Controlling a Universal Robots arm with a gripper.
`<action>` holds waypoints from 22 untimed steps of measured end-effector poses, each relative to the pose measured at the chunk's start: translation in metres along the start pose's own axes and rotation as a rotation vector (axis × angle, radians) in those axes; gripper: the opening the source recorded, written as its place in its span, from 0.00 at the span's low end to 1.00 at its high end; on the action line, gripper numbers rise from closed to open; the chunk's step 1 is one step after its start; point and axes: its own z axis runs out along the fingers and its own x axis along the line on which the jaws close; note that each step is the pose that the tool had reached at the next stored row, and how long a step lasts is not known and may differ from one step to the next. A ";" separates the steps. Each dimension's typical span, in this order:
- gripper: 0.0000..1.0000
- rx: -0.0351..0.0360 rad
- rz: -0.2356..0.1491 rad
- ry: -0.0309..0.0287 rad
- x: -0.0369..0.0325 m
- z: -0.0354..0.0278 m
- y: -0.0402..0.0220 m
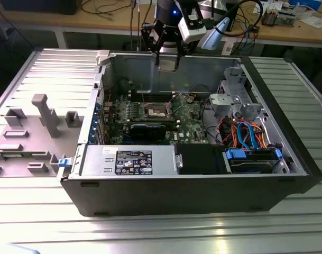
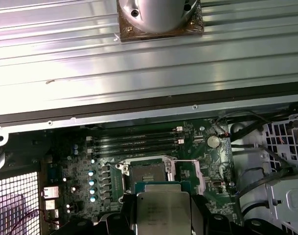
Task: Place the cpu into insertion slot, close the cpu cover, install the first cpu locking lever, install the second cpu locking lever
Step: 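Place the cpu into insertion slot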
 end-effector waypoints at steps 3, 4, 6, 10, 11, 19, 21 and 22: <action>0.54 0.0000 0.002 -0.0001 0.0000 0.0000 0.0000; 0.54 0.0000 0.002 -0.0002 0.0000 0.0000 0.0000; 0.54 -0.0001 0.002 -0.0002 0.0000 0.0000 0.0000; 0.54 -0.0001 0.003 -0.0003 0.0000 0.0000 0.0000; 0.54 -0.0001 0.003 -0.0003 0.0000 0.0000 0.0000; 0.54 -0.0005 0.033 -0.0030 0.0000 0.0002 0.0000; 0.54 -0.0007 0.041 -0.0037 0.0000 0.0003 0.0000; 0.54 -0.0008 0.053 -0.0047 0.0000 0.0004 -0.0001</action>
